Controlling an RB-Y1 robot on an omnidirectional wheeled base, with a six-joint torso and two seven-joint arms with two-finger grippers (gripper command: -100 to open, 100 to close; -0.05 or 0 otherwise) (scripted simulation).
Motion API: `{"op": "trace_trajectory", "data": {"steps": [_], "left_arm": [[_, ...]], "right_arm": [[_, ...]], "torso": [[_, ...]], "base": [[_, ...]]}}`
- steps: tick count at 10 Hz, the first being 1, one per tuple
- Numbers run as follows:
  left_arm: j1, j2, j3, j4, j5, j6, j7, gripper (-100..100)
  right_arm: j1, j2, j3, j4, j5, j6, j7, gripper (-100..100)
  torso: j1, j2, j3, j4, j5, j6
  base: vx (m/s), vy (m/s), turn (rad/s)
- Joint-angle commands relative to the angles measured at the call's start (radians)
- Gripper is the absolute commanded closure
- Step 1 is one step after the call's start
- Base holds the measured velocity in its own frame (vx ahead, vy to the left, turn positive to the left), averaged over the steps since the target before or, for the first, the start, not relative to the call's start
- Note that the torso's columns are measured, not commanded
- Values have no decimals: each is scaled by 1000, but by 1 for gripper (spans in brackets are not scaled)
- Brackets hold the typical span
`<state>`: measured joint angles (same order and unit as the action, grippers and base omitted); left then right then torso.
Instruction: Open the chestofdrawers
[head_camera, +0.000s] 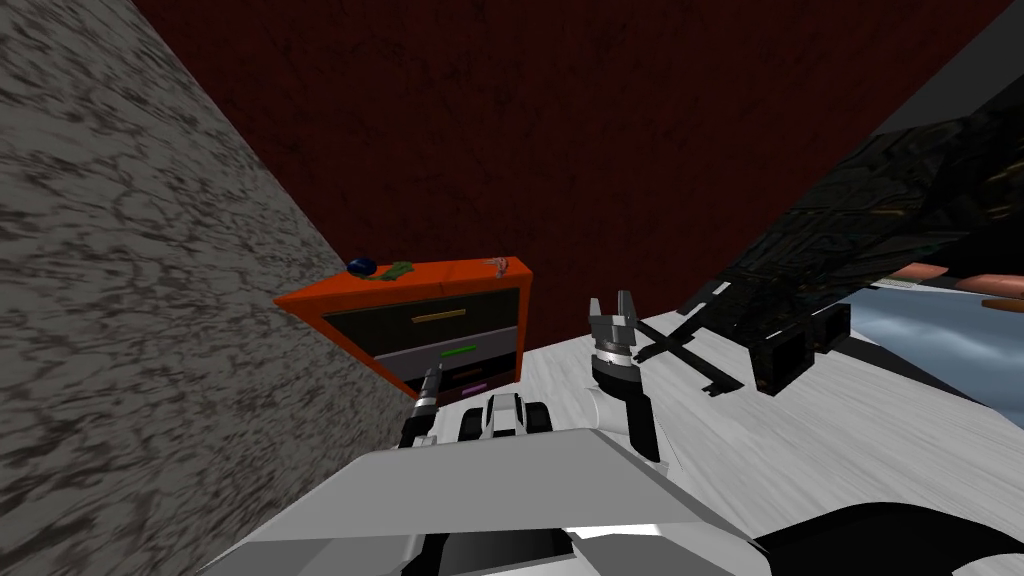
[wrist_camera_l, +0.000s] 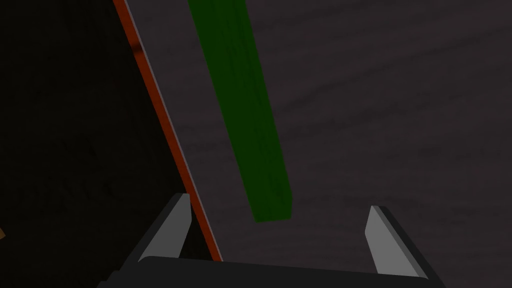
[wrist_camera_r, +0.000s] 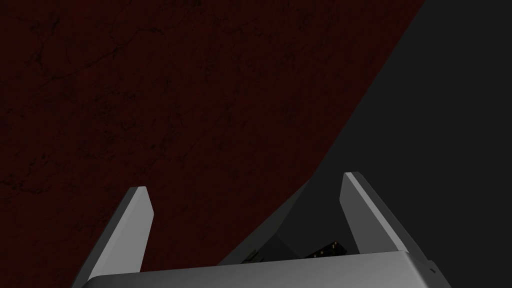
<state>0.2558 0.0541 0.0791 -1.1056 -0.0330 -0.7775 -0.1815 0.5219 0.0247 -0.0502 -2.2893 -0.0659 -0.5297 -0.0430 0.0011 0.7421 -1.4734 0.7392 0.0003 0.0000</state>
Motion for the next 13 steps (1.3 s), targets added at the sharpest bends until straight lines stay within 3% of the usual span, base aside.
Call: {"op": "trace_trajectory", "data": {"steps": [1,2,5,6,7,9,13], "left_arm": [[-2,-67,1,-3,0,1,0,-100],[-2,-83,1,-3,0,1,0,-100],[-22,-71,5,-29,2,46,-1,-100],[-17,-72,4,-25,2,35,-1,-100],[-6,-74,1,-9,0,11,-1,100],[-11,-74,-1,-28,-1,30,0,100],[-3,-74,-8,-65,-4,62,2,100]], "right_arm": [[0,0,0,0,0,0,0,0],[0,0,0,0,0,0,0,0],[0,0,0,0,0,0,0,0],[0,0,0,0,0,0,0,0],[0,0,0,0,0,0,0,0],[0,0,0,0,0,0,0,0],[0,0,0,0,0,0,0,0]], "torso": [[-1,-2,-1,-1,0,0],[-1,-4,-2,-1,0,0],[-1,-6,-4,-2,0,0],[0,-7,-4,-2,0,0],[-1,-4,-3,-1,0,0],[0,-4,-1,-2,0,0],[0,1,0,1,-2,-2]], "base": [[0,0,0],[0,0,0],[35,4,2],[35,8,-1],[-29,-7,-4],[-51,-19,8],[-184,-19,12]]}}
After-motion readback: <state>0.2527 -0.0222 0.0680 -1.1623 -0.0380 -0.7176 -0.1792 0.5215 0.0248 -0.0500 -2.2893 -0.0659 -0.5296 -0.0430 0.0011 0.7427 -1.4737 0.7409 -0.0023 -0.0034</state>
